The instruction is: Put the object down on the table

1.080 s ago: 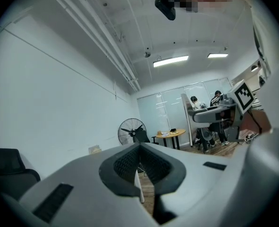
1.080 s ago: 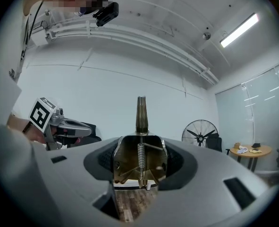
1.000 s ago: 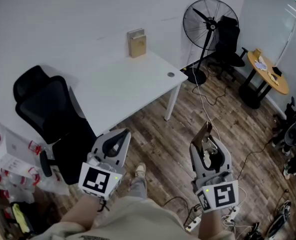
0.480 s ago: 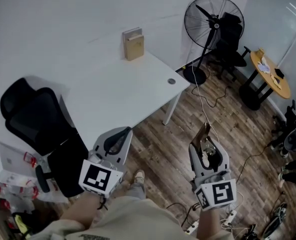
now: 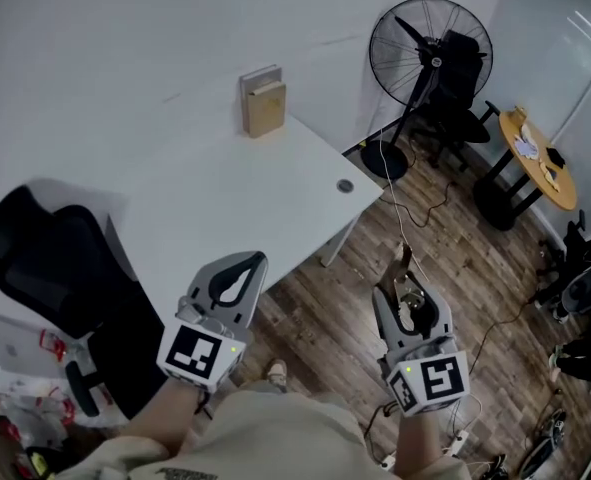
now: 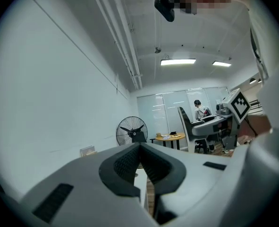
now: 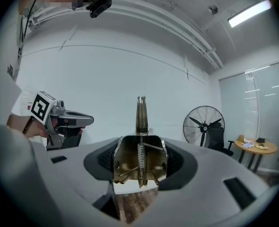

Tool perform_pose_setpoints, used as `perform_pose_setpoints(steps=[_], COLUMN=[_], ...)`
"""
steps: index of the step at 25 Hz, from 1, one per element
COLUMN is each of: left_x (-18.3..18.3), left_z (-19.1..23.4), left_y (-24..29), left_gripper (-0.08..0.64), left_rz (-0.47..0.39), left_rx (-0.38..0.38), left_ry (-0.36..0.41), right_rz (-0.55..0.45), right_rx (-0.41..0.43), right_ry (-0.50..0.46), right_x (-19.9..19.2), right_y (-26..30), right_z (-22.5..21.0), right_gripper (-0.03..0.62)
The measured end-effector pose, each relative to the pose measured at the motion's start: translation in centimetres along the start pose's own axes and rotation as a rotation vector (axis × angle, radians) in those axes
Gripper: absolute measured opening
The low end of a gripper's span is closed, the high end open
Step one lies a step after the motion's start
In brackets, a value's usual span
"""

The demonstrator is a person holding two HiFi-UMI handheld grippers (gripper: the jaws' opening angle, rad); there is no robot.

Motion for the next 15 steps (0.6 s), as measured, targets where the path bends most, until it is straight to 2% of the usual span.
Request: perform_pose_setpoints(steps=[15], left_x=[-4.3], left_z=[3.3], left_y=[6.3], left_gripper=[0.02], left_rz=[0.035], left_rx=[0.013], left_ry=[-0.013], right_rz=[0.035], right_rx=[-0.009], right_ry=[0.024], right_x=[-3.7], right_y=[6.1], right_z=[-5.0], right_gripper=[0.215])
Point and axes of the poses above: the fingertips, and each gripper's own axes: y forward along the fingers, z to its left, x out of its top, the point moved 6 cm from there along -y, backward along the fingers, and after that the axes turned 14 degrees about -z, right-handed, at the moved point
